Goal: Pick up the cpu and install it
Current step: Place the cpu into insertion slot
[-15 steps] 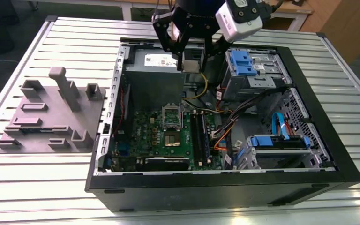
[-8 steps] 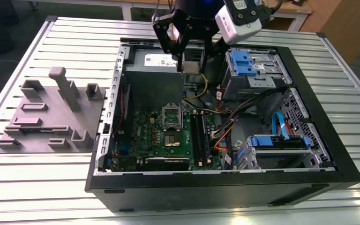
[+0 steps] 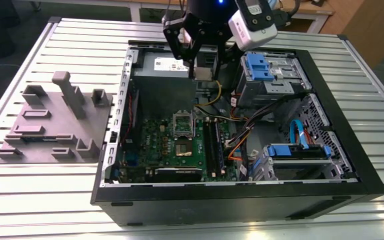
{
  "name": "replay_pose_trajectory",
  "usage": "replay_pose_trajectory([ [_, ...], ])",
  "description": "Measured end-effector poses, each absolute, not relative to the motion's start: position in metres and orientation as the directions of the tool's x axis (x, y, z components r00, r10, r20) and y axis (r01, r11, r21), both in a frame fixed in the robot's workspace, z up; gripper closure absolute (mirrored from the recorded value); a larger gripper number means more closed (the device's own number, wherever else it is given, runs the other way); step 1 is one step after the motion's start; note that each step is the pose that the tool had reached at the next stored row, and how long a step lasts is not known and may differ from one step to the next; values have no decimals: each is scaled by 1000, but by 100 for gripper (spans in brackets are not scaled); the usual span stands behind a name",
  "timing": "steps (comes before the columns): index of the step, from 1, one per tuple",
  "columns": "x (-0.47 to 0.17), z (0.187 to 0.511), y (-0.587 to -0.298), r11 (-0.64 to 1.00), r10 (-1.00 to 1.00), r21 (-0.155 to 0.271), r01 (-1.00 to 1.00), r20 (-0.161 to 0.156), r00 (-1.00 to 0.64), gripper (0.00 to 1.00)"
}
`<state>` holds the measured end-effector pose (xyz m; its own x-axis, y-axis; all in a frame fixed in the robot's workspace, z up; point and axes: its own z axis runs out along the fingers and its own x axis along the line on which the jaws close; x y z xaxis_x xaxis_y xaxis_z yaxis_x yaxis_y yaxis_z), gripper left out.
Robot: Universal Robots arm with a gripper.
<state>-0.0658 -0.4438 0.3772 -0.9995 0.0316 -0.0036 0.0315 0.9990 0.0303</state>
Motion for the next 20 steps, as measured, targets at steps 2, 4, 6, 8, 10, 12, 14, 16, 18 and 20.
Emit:
replay_pose_trajectory([
  [2,-66,376,-444,999,32,30,32,-4,-999,53],
  [4,-66,375,-444,999,32,30,31,-4,-999,53],
  [6,-66,374,-444,999,32,30,32,-4,-999,53],
  [8,-66,373,-444,999,32,30,32,-4,-999,53],
  [10,-66,372,-444,999,32,30,31,-4,-999,53],
  [12,-66,371,-444,999,32,30,31,-4,-999,53],
  [14,-66,371,-444,999,32,30,31,-4,-999,53],
  [16,-66,370,-445,999,31,30,31,-4,-999,53],
  [18,-66,369,-446,999,31,30,31,-4,-999,53],
  [20,-66,367,-446,999,31,30,31,-4,-999,53],
])
